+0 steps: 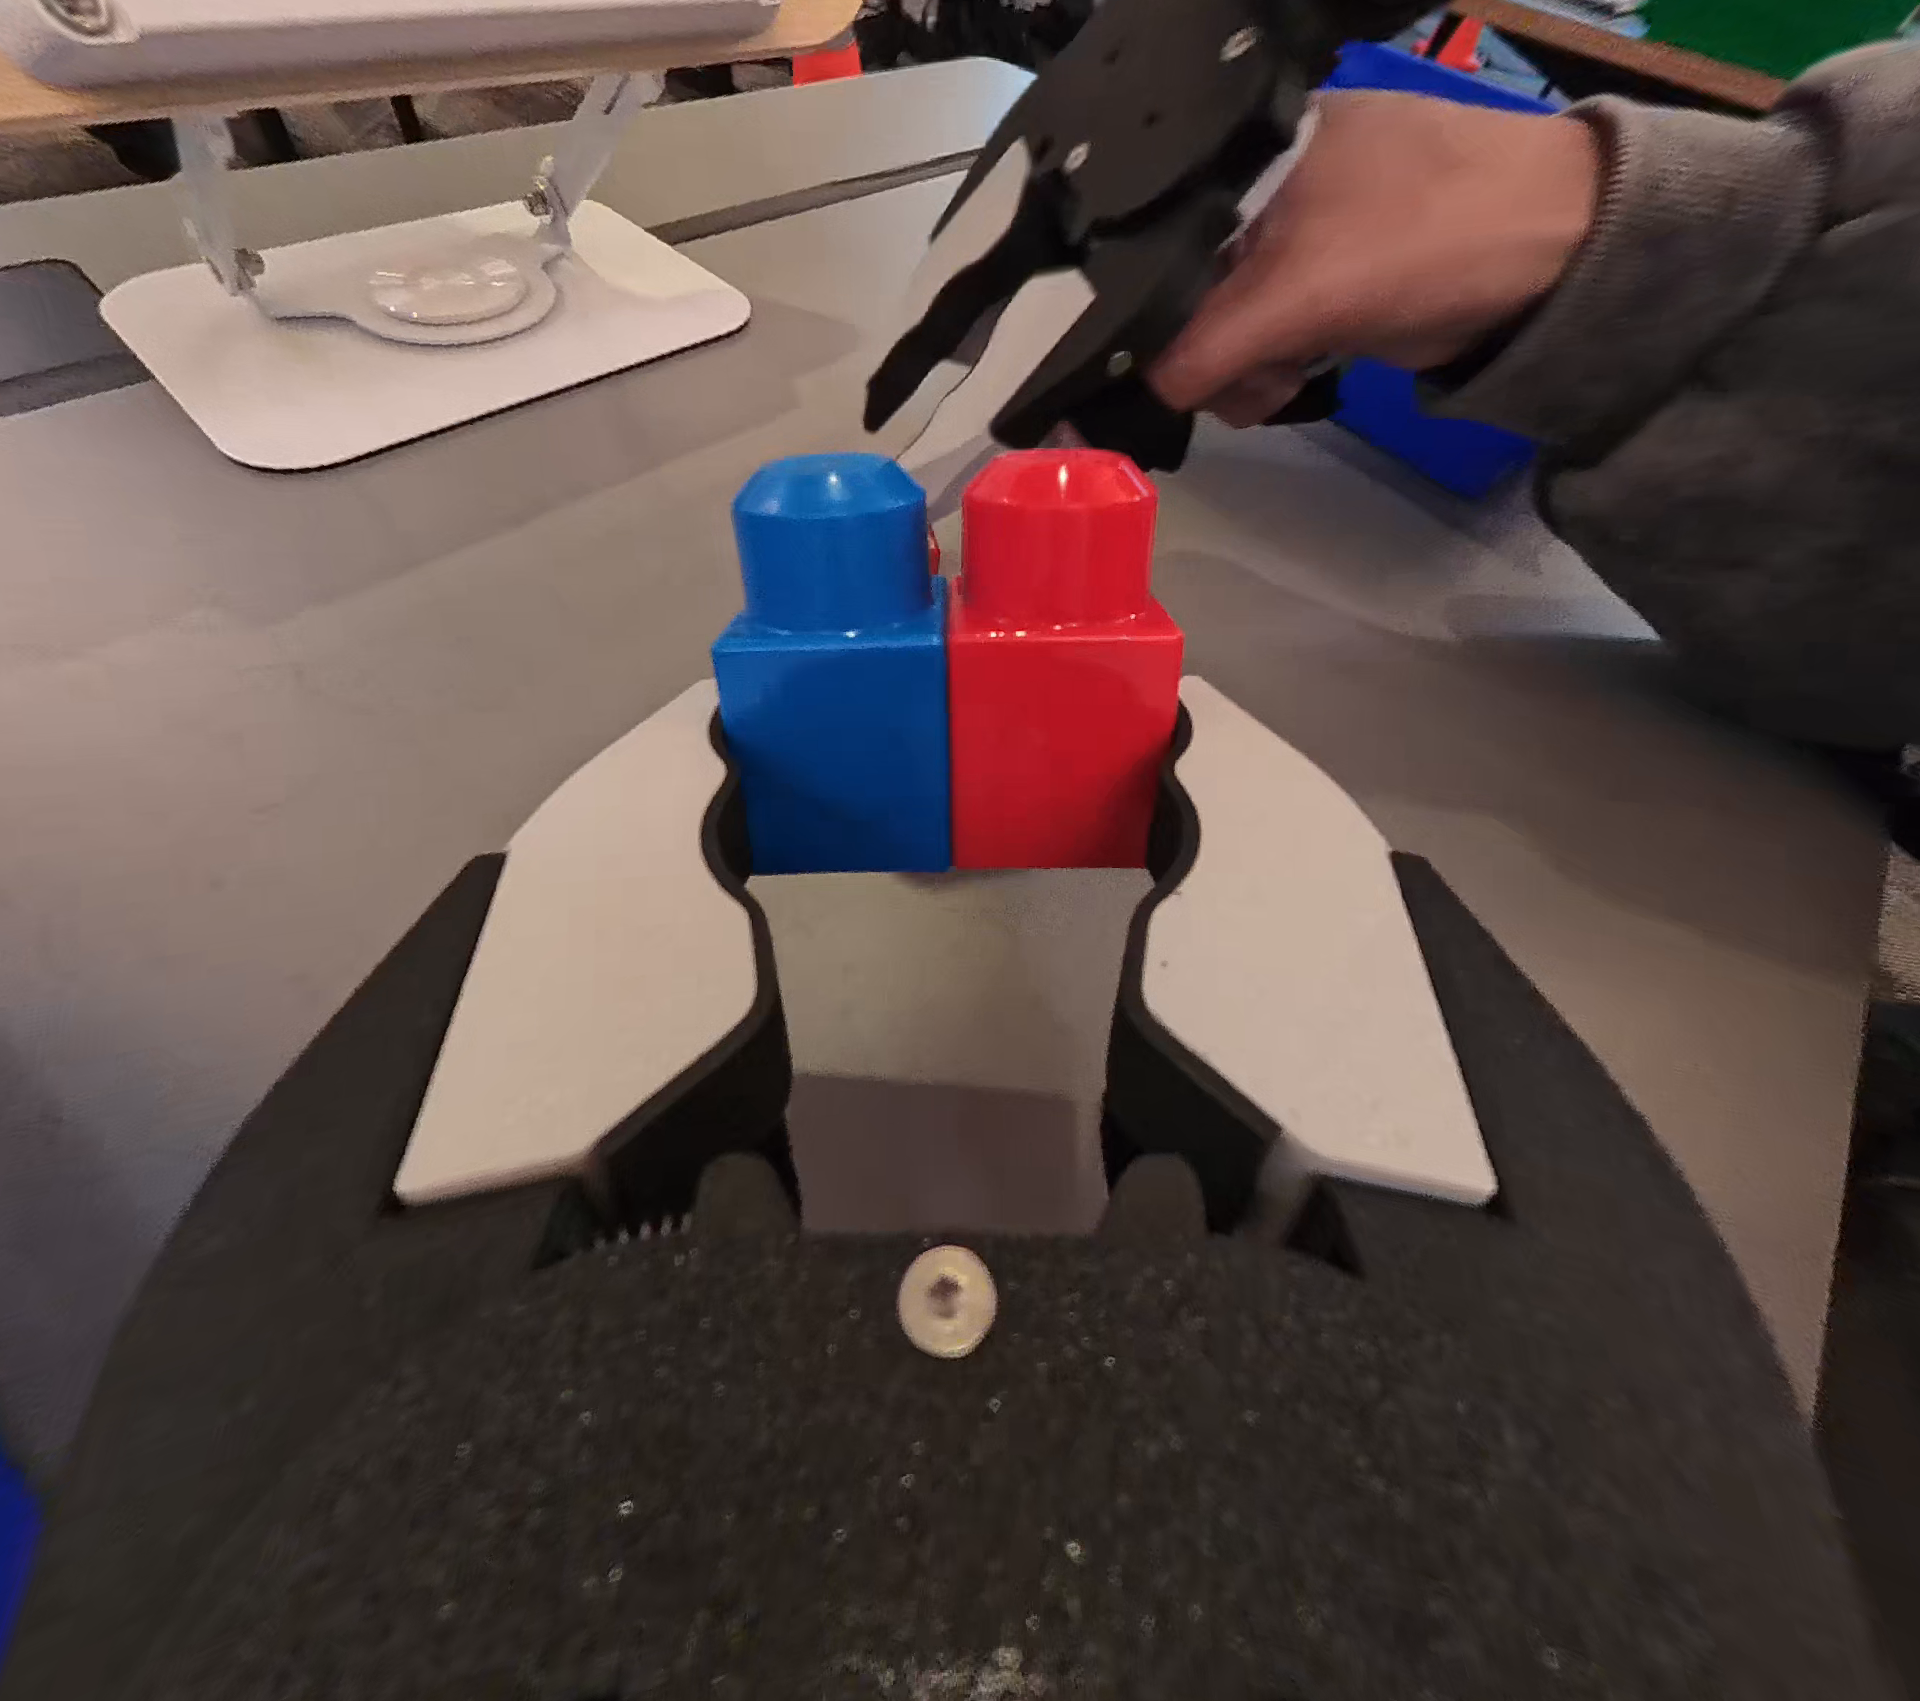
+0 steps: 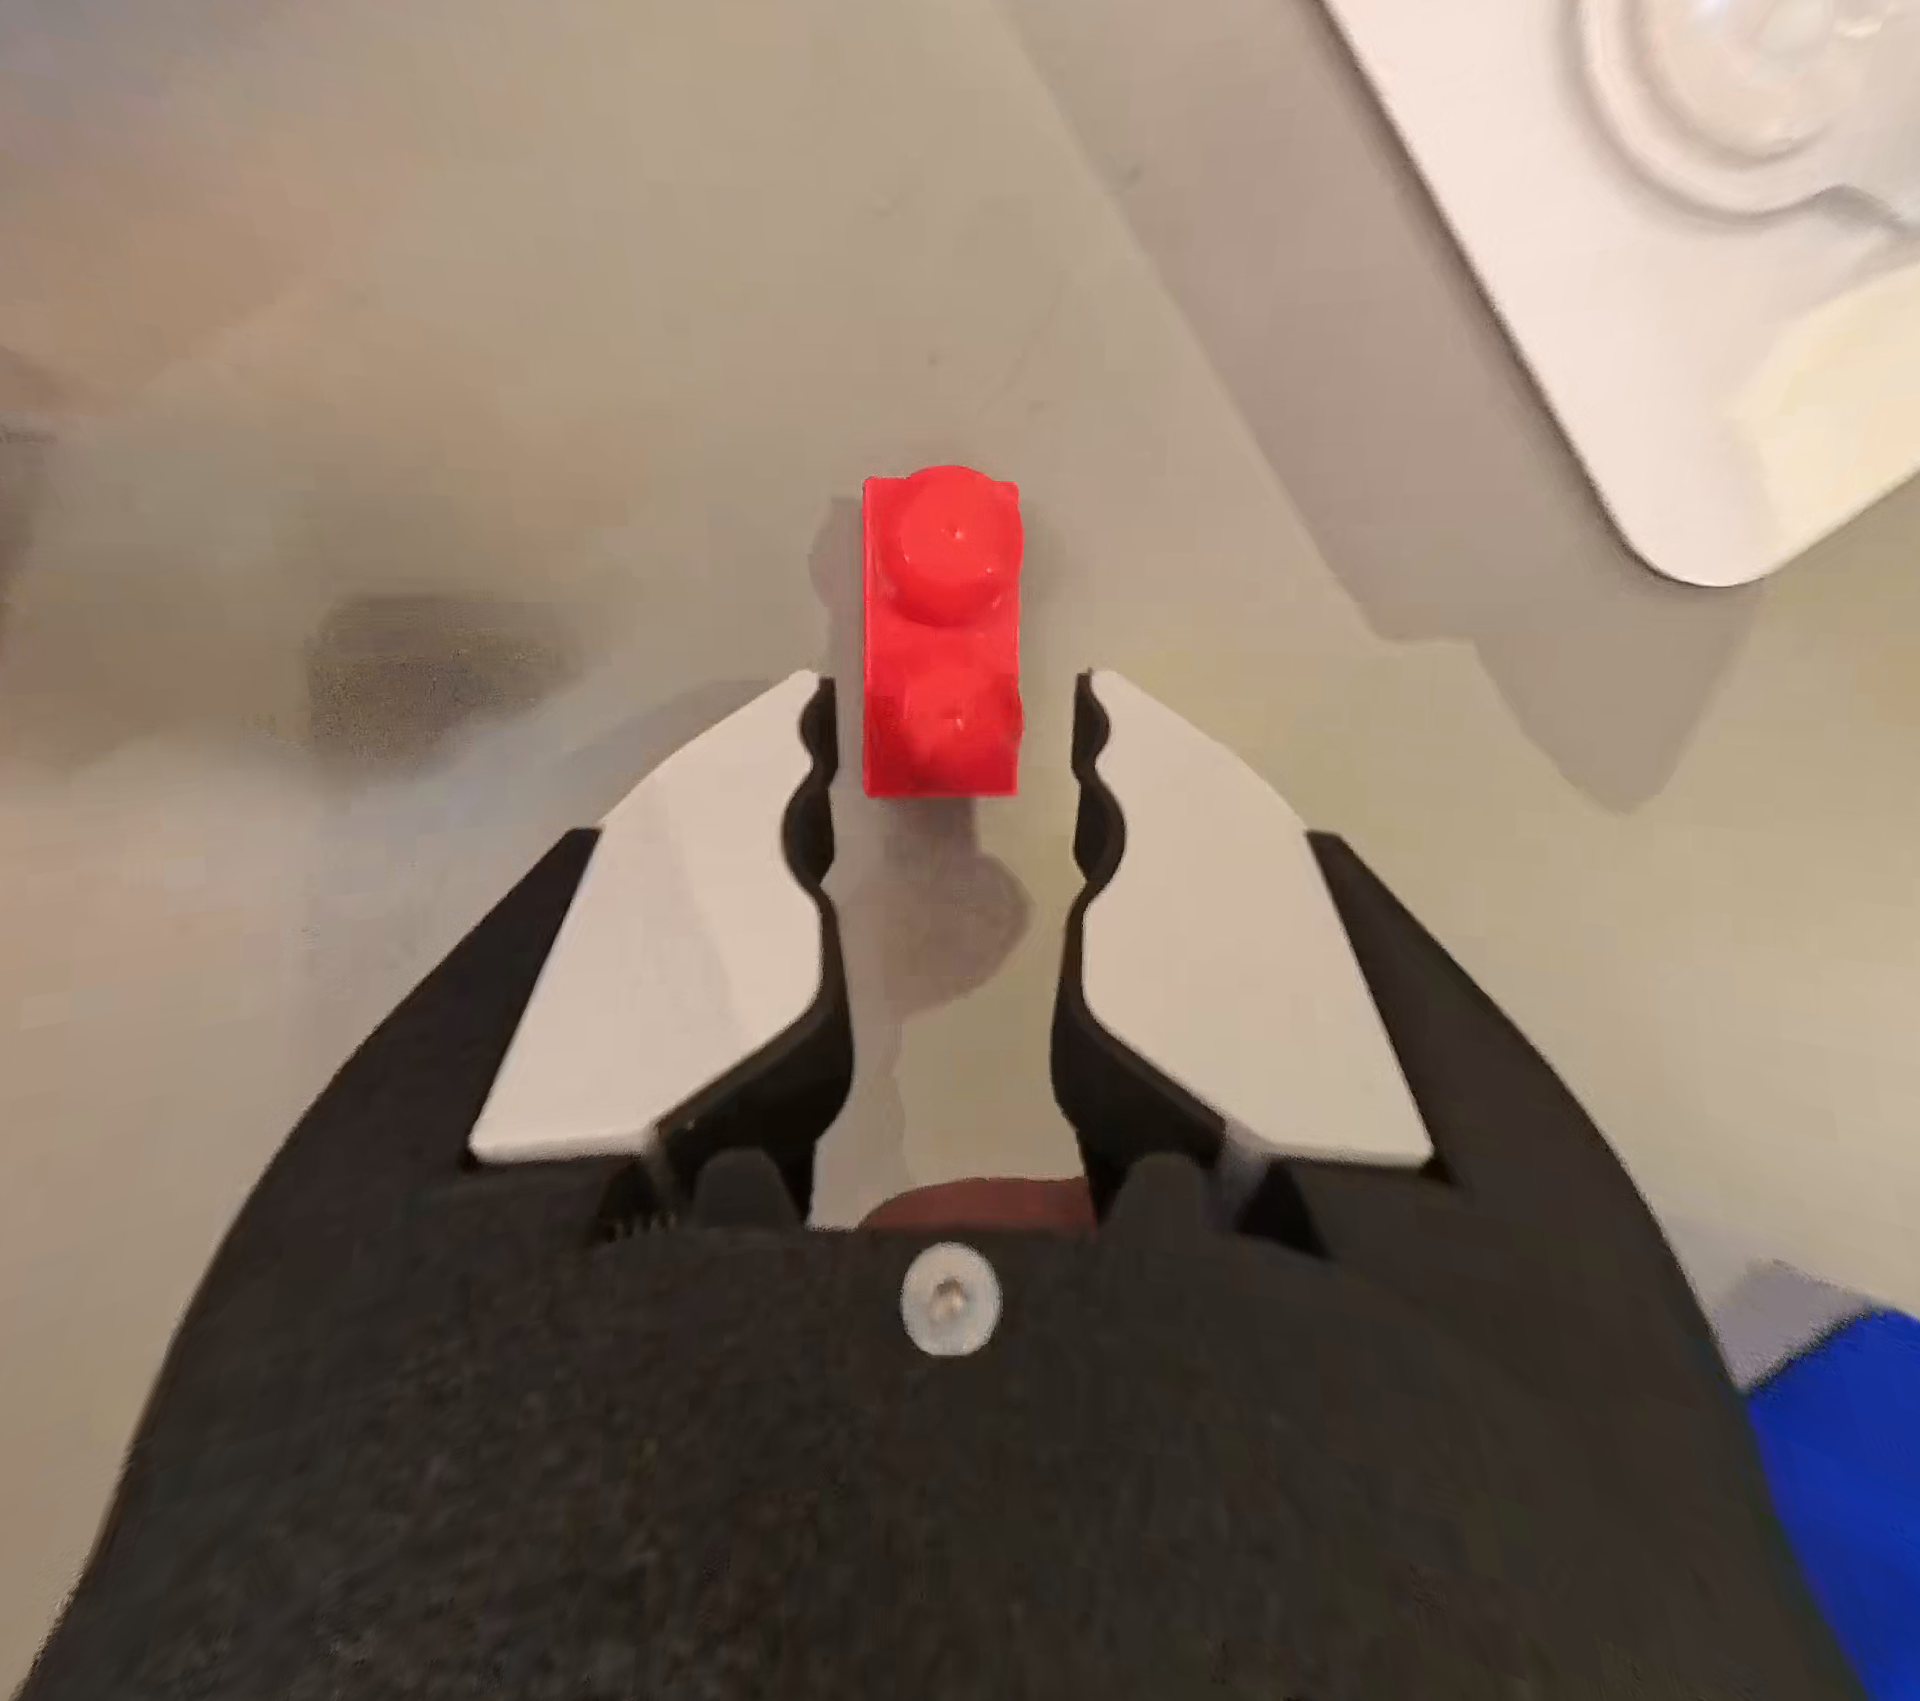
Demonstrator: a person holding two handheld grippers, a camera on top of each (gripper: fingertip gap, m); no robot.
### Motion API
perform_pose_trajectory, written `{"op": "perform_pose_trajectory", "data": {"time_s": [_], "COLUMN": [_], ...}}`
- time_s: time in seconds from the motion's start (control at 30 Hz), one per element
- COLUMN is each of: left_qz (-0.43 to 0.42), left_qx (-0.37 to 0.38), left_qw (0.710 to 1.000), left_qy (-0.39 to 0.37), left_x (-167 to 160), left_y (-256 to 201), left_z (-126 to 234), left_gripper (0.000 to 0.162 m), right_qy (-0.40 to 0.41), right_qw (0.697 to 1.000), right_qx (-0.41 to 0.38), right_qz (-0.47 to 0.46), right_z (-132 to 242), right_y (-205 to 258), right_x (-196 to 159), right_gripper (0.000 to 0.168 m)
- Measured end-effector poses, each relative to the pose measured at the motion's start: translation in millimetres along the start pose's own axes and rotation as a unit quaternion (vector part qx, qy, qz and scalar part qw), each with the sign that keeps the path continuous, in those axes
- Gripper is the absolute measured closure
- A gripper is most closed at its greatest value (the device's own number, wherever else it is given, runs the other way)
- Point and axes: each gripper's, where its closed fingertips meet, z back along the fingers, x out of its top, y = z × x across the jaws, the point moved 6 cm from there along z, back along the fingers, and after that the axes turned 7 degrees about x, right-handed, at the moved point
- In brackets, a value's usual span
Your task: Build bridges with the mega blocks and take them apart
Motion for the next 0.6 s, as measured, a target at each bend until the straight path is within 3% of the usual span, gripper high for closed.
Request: {"op": "perform_pose_trajectory", "data": {"time_s": [0.13, 0.17, 0.27, 0.4, 0.6], "left_qz": [0.028, 0.033, 0.030, -0.006, -0.071], "left_qx": [-0.009, -0.011, -0.011, -0.017, 0.009], "left_qw": [1.000, 0.999, 0.999, 1.000, 0.994], "left_qy": [-0.012, -0.014, -0.011, -0.019, -0.085], "left_x": [-3, -4, -5, 3, 46], "left_y": [10, 12, 11, 2, -3], "left_z": [1, 0, -7, -26, -67], "left_gripper": [0.088, 0.088, 0.088, 0.088, 0.088], "right_qy": [0.039, 0.047, 0.043, 0.002, -0.058], "right_qw": [0.999, 0.999, 0.999, 0.999, 0.993], "right_qx": [0.011, 0.008, -0.001, 0.008, 0.063], "right_qz": [-0.007, -0.005, -0.015, -0.041, -0.087], "right_z": [-24, -28, -19, 36, 135], "right_y": [1, 0, -7, -19, -14], "right_x": [-1, -2, 5, 27, 62], "right_gripper": [0.125, 0.134, 0.134, 0.134, 0.134]}}
